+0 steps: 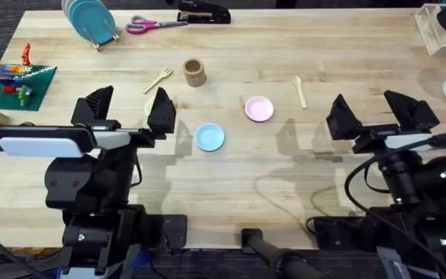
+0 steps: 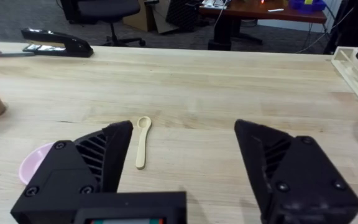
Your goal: Pick up a utensil and set it on the pink plate, then put the other utensil in the container.
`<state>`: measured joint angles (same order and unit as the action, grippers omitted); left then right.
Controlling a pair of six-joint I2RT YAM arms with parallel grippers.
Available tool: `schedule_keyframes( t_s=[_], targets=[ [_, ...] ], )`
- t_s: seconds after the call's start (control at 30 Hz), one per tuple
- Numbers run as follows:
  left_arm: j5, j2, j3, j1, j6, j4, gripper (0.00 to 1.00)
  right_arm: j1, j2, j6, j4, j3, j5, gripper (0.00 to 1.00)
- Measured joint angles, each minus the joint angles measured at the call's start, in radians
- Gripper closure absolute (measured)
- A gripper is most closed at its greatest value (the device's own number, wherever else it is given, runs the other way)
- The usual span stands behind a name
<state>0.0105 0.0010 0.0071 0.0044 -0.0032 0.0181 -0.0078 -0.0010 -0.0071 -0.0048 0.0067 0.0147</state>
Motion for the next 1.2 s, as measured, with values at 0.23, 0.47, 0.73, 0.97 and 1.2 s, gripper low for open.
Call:
schedule_keyframes(
  t_s=[0.23,0.47,0.73,0.97,1.2],
  targets=[
    [0.000,0.000,0.000,0.000,0.000,0.000,0.006,-0.002,0.000,0.000,-0.002,0.000,0.000,0.005],
    [0.000,0.000,0.000,0.000,0.000,0.000,0.006,-0.002,0.000,0.000,0.030,0.000,0.015,0.005],
    [0.013,0.000,0.043,0.000,0.000,0.053,0.007,-0.002,0.001,0.000,0.017,0.037,0.027,0.005],
    [0.026,0.000,0.230,0.000,0.002,0.174,0.007,-0.002,0.070,0.000,-0.047,0.257,0.028,0.005],
    [0.007,0.069,0.460,0.000,0.003,0.341,0.007,-0.002,0.272,0.000,-0.275,0.544,0.031,0.005]
  ],
)
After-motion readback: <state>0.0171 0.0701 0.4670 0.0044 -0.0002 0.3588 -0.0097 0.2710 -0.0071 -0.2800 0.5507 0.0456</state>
